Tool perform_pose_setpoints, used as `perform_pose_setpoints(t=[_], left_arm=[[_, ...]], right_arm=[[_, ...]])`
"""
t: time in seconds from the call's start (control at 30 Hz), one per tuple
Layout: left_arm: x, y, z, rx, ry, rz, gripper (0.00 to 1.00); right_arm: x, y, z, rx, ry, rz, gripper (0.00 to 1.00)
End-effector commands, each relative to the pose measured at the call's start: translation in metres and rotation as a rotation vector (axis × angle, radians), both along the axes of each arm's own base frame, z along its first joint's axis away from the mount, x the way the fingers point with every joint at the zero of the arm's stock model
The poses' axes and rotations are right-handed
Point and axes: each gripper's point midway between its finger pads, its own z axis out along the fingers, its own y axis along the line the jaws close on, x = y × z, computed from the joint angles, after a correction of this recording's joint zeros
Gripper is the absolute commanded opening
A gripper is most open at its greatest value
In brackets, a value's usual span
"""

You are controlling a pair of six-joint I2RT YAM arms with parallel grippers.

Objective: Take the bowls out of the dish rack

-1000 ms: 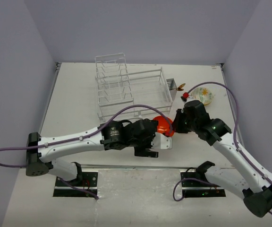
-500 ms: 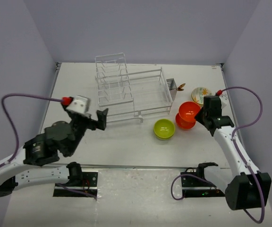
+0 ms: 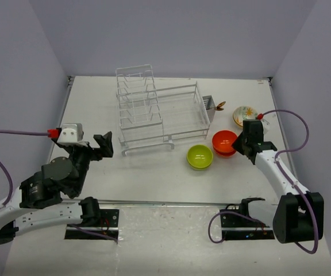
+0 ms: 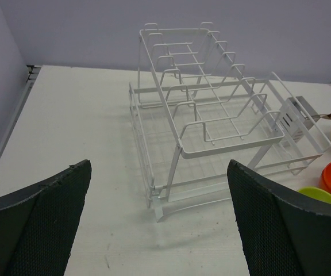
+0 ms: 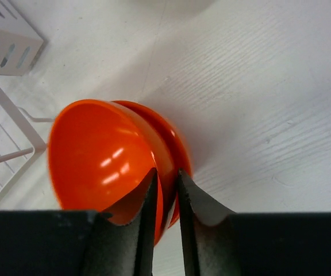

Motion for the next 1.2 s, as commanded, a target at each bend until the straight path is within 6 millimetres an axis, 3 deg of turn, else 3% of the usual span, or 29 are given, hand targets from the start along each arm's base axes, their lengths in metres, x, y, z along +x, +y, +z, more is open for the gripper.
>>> perform_pose_setpoints(t=[0.0, 0.03, 0.07, 0.1, 0.23, 0.37, 0.43, 0.47, 0.53, 0.57, 0.6, 0.67, 0.7, 0.83, 0.87, 1.03, 1.17], left_arm=[[0.004, -0.006, 0.003, -0.009, 0.001, 0.031, 1.0], [0.005, -0.011, 0.001, 0.004, 0.005, 0.024, 1.0], [0.006, -0.013, 0.001, 0.006, 0.005, 0.024, 1.0], [0.006, -0.015, 0.001, 0.008, 0.006, 0.022, 1.0], [0.01, -0.034, -0.002, 0.028, 0.027, -0.004, 1.0], [0.02, -0.051, 0.001, 0.04, 0.049, 0.004, 1.0], [0.035, -0.058, 0.01, 0.028, 0.05, 0.008, 1.0], [0.043, -0.06, 0.013, 0.019, 0.054, 0.005, 1.0], [0.065, -0.057, 0.021, -0.007, 0.071, 0.014, 1.0], [0.072, -0.053, 0.024, -0.016, 0.074, 0.032, 1.0], [0.086, -0.043, 0.028, -0.032, 0.08, 0.069, 1.0], [0.095, -0.028, 0.028, -0.041, 0.102, 0.115, 1.0], [0.1, -0.007, 0.029, -0.057, 0.099, 0.175, 1.0], [0.104, 0.047, 0.021, -0.079, 0.104, 0.277, 1.0], [0.104, 0.067, 0.017, -0.086, 0.109, 0.328, 1.0], [0.079, 0.079, -0.004, -0.085, 0.129, 0.314, 1.0], [0.045, 0.091, -0.013, -0.102, 0.076, 0.341, 1.0]], right_arm=[[0.017, 0.004, 0.013, 0.029, -0.083, -0.002, 0.22], [0.015, 0.004, 0.014, 0.031, -0.079, -0.002, 0.28], [0.014, 0.003, 0.018, 0.031, -0.091, -0.003, 0.47], [0.012, 0.003, 0.021, 0.03, -0.093, -0.006, 0.52], [0.006, -0.004, 0.05, 0.005, -0.151, -0.021, 0.6], [-0.003, -0.006, 0.096, -0.002, -0.242, -0.017, 0.73], [-0.011, -0.005, 0.131, -0.014, -0.305, 0.018, 0.85], [-0.015, -0.005, 0.126, -0.024, -0.283, 0.028, 0.85], [-0.019, 0.001, 0.153, -0.025, -0.322, 0.087, 0.97], [-0.027, 0.003, 0.154, -0.034, -0.294, 0.127, 0.99], [-0.032, 0.01, 0.176, -0.02, -0.338, 0.172, 0.99], [-0.043, 0.011, 0.198, -0.041, -0.366, 0.208, 0.99], [-0.051, 0.01, 0.208, -0.053, -0.392, 0.222, 0.99], [-0.076, -0.002, 0.245, -0.155, -0.461, 0.242, 0.99], [-0.081, -0.004, 0.262, -0.174, -0.501, 0.236, 0.99], [-0.11, -0.023, 0.289, -0.284, -0.584, 0.201, 0.99], [-0.119, -0.016, 0.288, -0.274, -0.636, 0.24, 0.99]])
